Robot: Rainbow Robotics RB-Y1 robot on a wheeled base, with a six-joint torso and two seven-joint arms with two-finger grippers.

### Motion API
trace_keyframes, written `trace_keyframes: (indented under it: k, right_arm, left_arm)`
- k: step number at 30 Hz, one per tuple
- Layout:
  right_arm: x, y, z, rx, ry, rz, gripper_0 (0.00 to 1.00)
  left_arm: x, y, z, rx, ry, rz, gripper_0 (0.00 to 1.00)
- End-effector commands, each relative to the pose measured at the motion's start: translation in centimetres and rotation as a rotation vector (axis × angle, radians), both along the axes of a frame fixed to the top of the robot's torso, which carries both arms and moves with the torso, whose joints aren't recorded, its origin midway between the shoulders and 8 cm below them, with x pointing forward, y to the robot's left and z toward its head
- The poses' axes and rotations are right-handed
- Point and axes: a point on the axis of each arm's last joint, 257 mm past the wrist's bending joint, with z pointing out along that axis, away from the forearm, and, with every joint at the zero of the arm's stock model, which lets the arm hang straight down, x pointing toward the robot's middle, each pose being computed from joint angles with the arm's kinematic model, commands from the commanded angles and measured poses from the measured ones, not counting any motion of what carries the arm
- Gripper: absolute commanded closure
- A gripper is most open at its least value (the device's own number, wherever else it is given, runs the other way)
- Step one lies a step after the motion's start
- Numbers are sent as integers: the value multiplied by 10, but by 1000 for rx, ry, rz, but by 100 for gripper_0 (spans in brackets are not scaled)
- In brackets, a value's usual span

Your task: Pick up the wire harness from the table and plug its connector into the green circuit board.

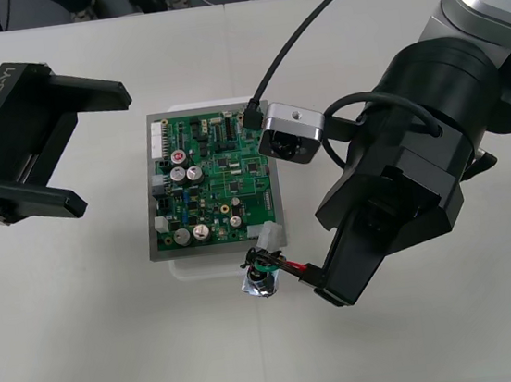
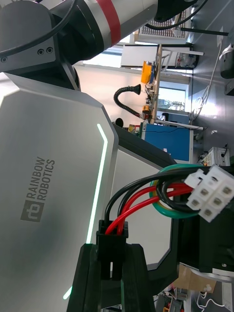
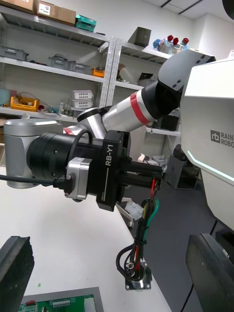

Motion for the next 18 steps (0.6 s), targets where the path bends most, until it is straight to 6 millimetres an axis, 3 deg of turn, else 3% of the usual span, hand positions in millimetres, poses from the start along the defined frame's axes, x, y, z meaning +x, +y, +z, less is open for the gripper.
trace_keyframes:
  k: [1,18]
  right_arm:
    - [-4,-1,8,-34,-10,24,100]
    - [7,10,15,-16,-11,14,100]
  left_arm:
    - [-26,-4,-9,16,-52,-73,9]
    - [-60,-25,-30,95,-102,-167,9]
